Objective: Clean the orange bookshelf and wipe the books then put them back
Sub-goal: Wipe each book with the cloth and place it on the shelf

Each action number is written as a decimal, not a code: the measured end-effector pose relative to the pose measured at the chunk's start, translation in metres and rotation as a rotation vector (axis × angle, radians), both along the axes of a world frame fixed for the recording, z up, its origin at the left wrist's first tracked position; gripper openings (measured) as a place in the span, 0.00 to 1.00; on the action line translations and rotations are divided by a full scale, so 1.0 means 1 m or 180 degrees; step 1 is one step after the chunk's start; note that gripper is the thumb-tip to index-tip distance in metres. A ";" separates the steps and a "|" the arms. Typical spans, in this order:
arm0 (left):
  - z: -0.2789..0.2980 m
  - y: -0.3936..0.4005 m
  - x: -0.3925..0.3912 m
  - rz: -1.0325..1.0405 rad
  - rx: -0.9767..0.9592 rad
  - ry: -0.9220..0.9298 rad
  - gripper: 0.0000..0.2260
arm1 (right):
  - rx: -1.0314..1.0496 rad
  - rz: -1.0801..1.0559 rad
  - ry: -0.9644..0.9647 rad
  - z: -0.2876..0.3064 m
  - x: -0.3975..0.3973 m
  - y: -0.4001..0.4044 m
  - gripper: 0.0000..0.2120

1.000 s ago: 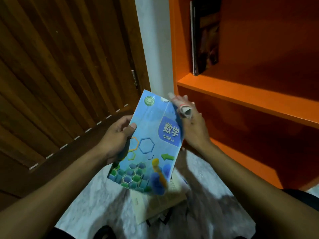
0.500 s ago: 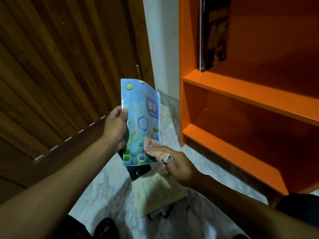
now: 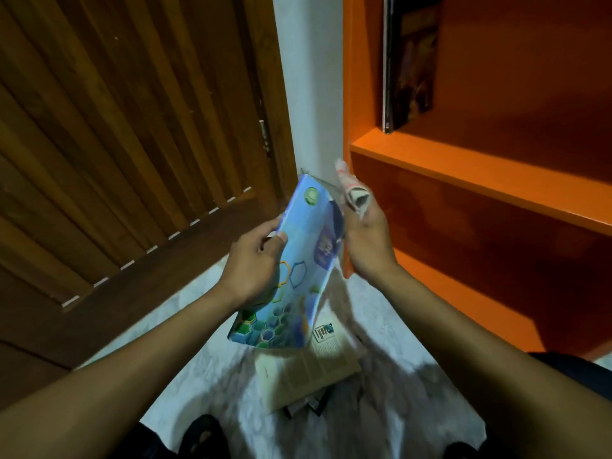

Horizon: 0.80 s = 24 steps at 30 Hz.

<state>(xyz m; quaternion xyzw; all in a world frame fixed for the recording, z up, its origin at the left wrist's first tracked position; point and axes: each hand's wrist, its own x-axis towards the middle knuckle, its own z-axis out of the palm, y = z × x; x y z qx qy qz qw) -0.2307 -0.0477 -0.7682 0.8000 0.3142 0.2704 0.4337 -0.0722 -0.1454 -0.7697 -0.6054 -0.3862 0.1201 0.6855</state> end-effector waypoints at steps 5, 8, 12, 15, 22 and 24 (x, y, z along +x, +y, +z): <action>-0.005 -0.012 0.014 -0.0120 -0.0378 -0.0355 0.14 | -0.0625 0.0100 -0.1177 -0.029 -0.022 0.007 0.27; 0.000 -0.012 0.019 0.0154 -0.1114 -0.0822 0.13 | -0.0653 0.0492 -0.1179 -0.044 -0.042 -0.005 0.36; 0.012 -0.001 0.017 0.0743 -0.2101 -0.1182 0.13 | -0.0627 0.1009 -0.1324 -0.062 -0.052 -0.020 0.28; 0.020 0.012 0.010 0.1166 -0.2185 -0.1356 0.14 | -0.0642 0.1428 -0.1593 -0.072 -0.058 -0.025 0.27; 0.037 0.035 -0.014 0.1338 -0.1796 -0.1482 0.13 | -0.0706 0.1992 -0.1276 -0.075 -0.052 -0.036 0.21; 0.045 0.039 -0.019 0.1294 -0.1821 -0.1567 0.13 | -0.1372 0.1880 -0.0798 -0.073 -0.044 -0.036 0.10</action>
